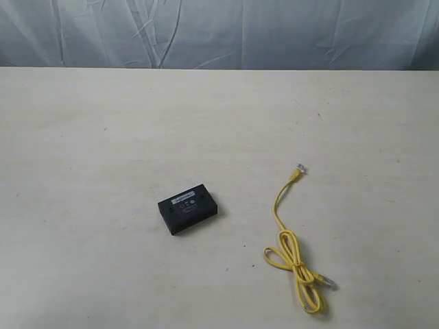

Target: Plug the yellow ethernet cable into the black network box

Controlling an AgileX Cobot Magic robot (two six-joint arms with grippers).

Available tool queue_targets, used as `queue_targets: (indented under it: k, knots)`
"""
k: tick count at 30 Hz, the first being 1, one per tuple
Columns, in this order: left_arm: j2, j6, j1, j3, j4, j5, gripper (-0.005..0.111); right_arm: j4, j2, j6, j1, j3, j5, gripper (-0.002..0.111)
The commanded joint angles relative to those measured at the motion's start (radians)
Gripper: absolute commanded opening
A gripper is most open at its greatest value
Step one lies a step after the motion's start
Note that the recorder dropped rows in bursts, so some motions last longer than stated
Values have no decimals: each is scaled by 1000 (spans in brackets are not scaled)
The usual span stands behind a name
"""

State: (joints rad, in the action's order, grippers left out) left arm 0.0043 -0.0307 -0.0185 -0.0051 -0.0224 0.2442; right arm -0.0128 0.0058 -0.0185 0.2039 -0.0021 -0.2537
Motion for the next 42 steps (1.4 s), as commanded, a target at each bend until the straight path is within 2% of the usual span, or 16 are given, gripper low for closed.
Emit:
queue_targets:
  k: [1,4,9,13,15,17,20,26,31,34,38,42]
  knots:
    - [-4,3,-1,5,1,-9,0,4,-6,11,-6,2,-17,0]
    - [-4,3,-1,5,1,-9,0,-4,-6,25,-6,0,62,0]
    - [-4,3,-1,5,1,-11,0,-24,112,13,-6,-191,457,-1]
    - [-4,3,-1,5,1,-11,0,-22,349,-136,-6,-410,808,-1]
    - [-4,3,-1,5,1,-11,0,-22,499,-139,-6,-518,934,-1]
    - [-4,3,-1,5,1,-11,0,-14,628,-139,-6,-581,949,-1]
    - [-4,3,-1,5,1,-11,0,-4,763,-139,-6,-601,872,-1]
    - [-4,3,-1,5,1,-11,0,-211,1016,-139,-3,-592,755,-1]
    - [-4,3,-1,5,1,-11,0,-297,1215,-165,-3,-642,697,-1]
    - [-4,3,-1,5,1,-11,0,-302,1317,-191,46,-710,709,-1]
    - [-4,3,-1,5,1,-11,0,-241,1463,-325,160,-819,705,-1]
    - [-4,3,-1,5,1,-11,0,-79,1622,-632,249,-962,727,-1]
